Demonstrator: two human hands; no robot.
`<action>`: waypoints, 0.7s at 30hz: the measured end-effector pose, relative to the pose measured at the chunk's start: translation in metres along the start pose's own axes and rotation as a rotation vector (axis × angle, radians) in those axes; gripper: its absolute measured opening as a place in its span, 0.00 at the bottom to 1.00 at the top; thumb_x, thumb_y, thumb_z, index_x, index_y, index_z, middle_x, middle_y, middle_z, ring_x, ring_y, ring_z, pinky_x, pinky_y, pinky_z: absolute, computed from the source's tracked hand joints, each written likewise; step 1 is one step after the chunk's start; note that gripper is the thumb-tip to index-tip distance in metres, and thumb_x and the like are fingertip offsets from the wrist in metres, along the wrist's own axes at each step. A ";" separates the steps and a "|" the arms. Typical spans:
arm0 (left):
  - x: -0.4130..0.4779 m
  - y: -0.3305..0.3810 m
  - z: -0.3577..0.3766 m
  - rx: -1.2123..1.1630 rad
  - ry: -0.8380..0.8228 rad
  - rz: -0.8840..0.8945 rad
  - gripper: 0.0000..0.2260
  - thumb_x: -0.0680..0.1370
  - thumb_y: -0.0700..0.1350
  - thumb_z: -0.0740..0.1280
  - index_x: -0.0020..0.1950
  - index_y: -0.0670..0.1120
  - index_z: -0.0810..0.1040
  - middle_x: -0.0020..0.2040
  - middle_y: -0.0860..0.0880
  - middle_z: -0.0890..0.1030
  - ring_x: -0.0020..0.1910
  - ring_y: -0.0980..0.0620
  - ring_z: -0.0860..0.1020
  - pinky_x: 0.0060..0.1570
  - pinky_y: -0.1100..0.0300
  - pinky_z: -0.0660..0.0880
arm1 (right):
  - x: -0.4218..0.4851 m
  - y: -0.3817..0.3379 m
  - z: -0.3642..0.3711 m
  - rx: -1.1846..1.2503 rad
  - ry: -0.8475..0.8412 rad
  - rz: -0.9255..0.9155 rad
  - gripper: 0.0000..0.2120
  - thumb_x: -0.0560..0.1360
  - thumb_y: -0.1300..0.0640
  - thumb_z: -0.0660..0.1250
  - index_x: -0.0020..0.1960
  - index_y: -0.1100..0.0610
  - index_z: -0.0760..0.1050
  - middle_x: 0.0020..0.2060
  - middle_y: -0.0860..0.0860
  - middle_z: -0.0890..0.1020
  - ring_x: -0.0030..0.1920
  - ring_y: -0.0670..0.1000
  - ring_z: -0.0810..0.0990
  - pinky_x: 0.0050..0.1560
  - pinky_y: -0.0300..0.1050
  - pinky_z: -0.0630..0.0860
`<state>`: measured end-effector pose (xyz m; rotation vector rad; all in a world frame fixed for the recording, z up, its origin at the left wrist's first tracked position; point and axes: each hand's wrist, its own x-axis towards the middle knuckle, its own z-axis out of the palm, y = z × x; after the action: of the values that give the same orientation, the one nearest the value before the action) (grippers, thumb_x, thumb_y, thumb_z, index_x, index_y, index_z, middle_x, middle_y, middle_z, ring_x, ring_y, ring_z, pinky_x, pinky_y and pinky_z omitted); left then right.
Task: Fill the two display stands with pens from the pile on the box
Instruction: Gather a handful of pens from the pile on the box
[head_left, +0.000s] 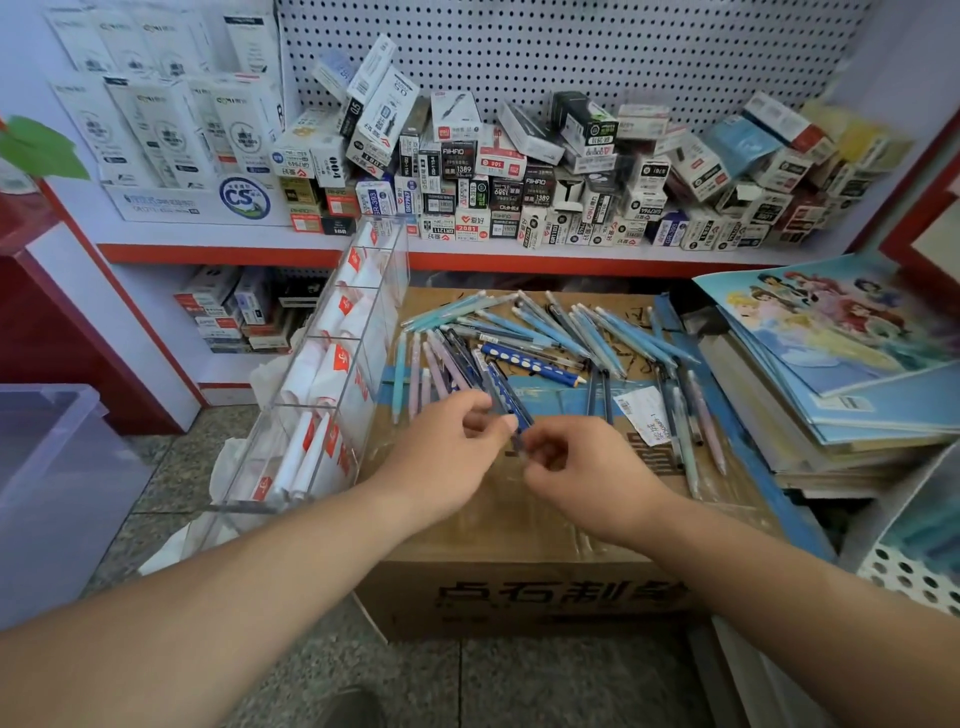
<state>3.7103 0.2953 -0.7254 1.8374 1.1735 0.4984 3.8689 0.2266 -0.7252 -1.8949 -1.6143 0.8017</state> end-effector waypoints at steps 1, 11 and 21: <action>0.001 -0.003 0.002 -0.050 -0.002 -0.025 0.12 0.83 0.53 0.66 0.62 0.48 0.79 0.52 0.53 0.83 0.52 0.55 0.81 0.57 0.51 0.79 | -0.002 -0.002 0.003 0.010 -0.012 -0.051 0.09 0.75 0.61 0.69 0.45 0.46 0.80 0.38 0.48 0.82 0.37 0.46 0.79 0.40 0.42 0.77; 0.003 -0.006 -0.003 -0.274 0.036 -0.186 0.09 0.85 0.46 0.64 0.46 0.45 0.72 0.46 0.41 0.85 0.42 0.46 0.87 0.39 0.51 0.85 | 0.032 0.022 -0.003 -0.251 0.142 0.100 0.02 0.78 0.51 0.71 0.50 0.48 0.80 0.41 0.42 0.81 0.43 0.44 0.80 0.43 0.40 0.78; 0.004 -0.013 -0.002 -0.182 -0.006 -0.185 0.08 0.84 0.47 0.65 0.48 0.45 0.74 0.46 0.44 0.84 0.42 0.48 0.86 0.40 0.48 0.85 | 0.049 0.026 0.004 -0.302 0.106 0.231 0.11 0.77 0.51 0.74 0.58 0.52 0.81 0.47 0.48 0.83 0.48 0.49 0.81 0.49 0.45 0.81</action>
<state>3.7037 0.3020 -0.7360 1.5581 1.2383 0.4765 3.8893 0.2710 -0.7520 -2.3280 -1.5387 0.5573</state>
